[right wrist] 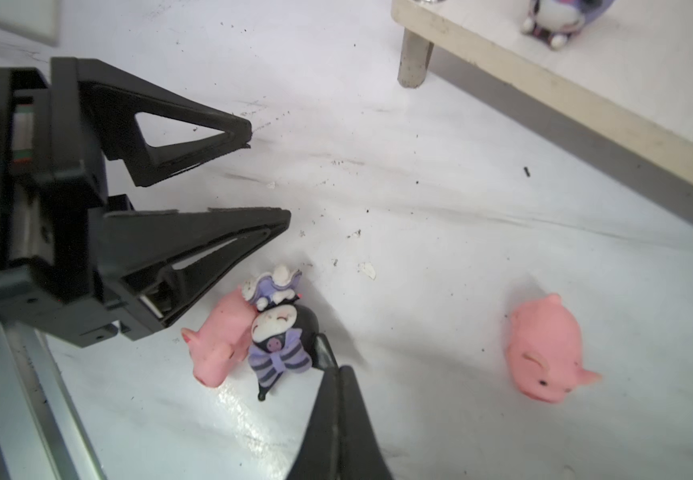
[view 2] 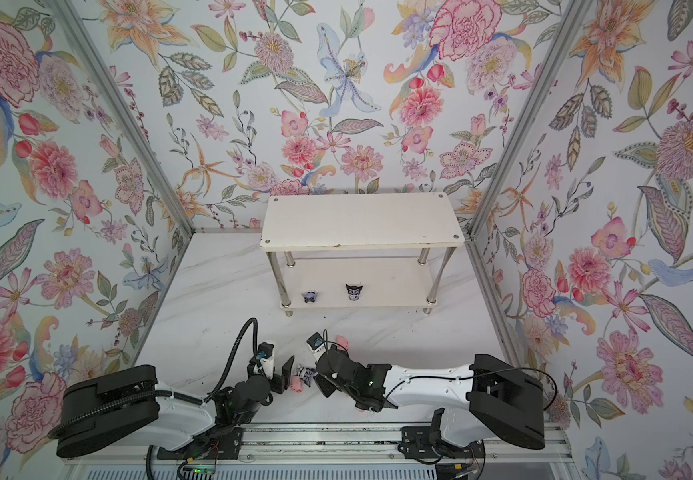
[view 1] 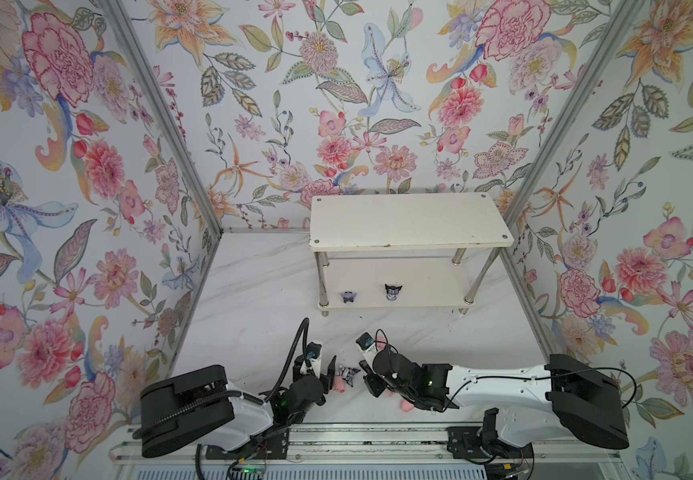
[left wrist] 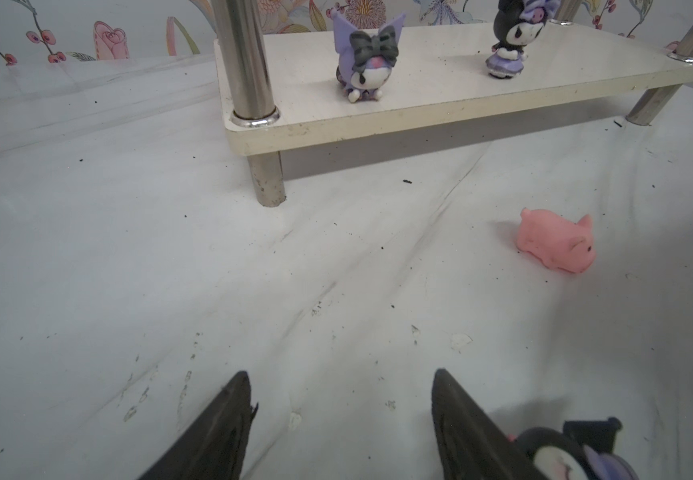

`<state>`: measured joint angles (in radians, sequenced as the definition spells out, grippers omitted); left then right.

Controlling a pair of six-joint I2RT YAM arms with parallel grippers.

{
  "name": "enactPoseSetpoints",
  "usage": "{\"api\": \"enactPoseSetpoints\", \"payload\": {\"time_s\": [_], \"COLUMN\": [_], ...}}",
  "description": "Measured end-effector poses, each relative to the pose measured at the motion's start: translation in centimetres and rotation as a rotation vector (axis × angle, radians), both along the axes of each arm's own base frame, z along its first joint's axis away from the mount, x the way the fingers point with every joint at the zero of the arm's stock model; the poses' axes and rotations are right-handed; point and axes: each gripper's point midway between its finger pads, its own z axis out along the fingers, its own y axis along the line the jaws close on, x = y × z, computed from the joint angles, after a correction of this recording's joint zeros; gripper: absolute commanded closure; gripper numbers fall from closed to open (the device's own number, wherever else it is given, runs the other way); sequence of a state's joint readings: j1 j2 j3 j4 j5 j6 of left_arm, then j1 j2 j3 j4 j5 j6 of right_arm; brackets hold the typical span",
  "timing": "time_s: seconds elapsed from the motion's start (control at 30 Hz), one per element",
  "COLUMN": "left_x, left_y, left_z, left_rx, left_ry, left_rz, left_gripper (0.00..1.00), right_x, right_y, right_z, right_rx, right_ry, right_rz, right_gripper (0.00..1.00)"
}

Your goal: Place and organize the plastic toys onto the shelf

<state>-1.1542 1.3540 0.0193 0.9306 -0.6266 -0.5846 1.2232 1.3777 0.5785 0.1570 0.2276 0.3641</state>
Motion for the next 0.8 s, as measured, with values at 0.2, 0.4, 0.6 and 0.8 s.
{"api": "enactPoseSetpoints", "payload": {"time_s": [0.2, 0.4, 0.6, 0.8], "left_x": [0.4, 0.7, 1.0, 1.2], "left_y": [-0.4, -0.2, 0.5, 0.9], "left_z": [1.0, 2.3, 2.3, 2.1], "left_rx": [-0.038, -0.076, -0.067, -0.054], "left_ry": [-0.013, -0.032, -0.033, -0.032], "left_rz": [-0.001, 0.01, 0.03, 0.042], "left_gripper": [0.31, 0.3, 0.29, 0.29], "right_x": [-1.2, -2.2, -3.1, -4.6], "right_y": [0.8, 2.1, 2.7, 3.5], "right_z": [-2.8, -3.1, -2.7, -3.2], "right_rx": [0.045, 0.097, 0.122, 0.1], "right_ry": [0.15, 0.215, 0.232, 0.249], "right_rz": [0.017, 0.05, 0.073, 0.114], "right_gripper": [1.0, 1.0, 1.0, 1.0]}}
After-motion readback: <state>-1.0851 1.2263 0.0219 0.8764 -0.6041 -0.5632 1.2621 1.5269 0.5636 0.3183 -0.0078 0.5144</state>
